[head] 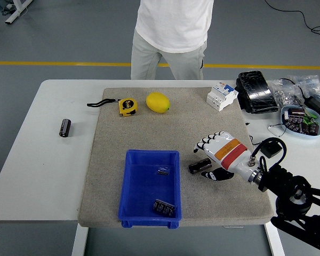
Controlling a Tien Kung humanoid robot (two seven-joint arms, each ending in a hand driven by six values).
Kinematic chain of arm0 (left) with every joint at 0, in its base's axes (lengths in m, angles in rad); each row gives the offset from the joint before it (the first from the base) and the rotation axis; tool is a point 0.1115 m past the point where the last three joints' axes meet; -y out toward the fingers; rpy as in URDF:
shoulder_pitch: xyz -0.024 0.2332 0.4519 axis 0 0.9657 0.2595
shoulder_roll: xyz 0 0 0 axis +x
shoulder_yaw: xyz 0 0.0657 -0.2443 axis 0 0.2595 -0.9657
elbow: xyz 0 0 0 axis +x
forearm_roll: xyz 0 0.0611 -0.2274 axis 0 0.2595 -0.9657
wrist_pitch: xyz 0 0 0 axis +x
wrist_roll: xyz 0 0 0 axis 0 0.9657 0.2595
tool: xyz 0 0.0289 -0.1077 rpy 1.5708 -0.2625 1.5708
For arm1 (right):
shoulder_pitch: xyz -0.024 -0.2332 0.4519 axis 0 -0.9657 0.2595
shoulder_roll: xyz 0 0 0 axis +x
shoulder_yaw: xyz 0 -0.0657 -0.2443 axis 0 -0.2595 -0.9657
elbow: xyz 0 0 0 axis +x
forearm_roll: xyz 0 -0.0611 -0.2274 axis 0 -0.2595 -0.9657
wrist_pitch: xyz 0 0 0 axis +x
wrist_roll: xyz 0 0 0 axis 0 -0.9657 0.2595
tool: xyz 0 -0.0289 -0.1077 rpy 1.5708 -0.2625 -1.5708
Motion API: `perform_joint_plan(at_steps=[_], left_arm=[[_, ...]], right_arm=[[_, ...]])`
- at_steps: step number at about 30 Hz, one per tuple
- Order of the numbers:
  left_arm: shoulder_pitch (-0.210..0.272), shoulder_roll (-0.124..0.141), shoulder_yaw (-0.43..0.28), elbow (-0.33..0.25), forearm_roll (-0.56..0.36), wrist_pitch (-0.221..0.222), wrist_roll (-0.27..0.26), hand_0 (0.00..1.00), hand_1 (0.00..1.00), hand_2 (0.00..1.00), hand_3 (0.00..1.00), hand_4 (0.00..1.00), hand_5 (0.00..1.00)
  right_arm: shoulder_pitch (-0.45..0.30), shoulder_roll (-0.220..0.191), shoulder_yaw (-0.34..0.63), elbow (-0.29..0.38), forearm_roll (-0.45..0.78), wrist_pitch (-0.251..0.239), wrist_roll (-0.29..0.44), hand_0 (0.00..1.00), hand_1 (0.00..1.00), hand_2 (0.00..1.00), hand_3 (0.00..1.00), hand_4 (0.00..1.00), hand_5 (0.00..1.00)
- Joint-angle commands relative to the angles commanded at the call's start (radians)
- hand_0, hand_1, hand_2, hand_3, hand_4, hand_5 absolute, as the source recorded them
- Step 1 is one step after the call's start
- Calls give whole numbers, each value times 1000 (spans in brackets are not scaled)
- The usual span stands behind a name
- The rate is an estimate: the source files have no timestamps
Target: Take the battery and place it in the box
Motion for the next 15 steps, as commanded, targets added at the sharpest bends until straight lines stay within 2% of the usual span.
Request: perform_joint_plan(at_steps=[2, 3, 8, 9, 14, 15], left_arm=[[-1, -1, -1, 0, 3, -1, 0, 687, 671, 716, 620, 639, 650], [-1, -1, -1, -1, 4, -1, 1, 687, 671, 715, 622, 639, 649], [0, -2, -2, -1, 8, -3, 1, 687, 671, 715, 622, 639, 649], [0, -2, -2, -2, 7, -3, 1, 687, 671, 716, 621, 639, 650], [2, -2, -2, -3, 8, -4, 2, 687, 671, 716, 621, 639, 650], [3, -2, -2, -3, 8, -5, 2, 688, 674, 716, 621, 639, 651]], right_arm=[[3, 10, -9, -17, 10, -7, 7, 442, 578, 615, 604, 890, 218], [4, 13, -12, -22, 13, -9, 8, 412, 549, 579, 591, 842, 187], [8, 27, -25, -40, 23, -20, 15, 412, 549, 579, 591, 842, 187], [8, 31, -28, -46, 25, -24, 15, 375, 506, 549, 540, 779, 153], [9, 43, -37, -67, 34, -44, 15, 375, 506, 549, 540, 779, 153], [9, 45, -38, -73, 36, -46, 16, 337, 485, 521, 507, 740, 140]])
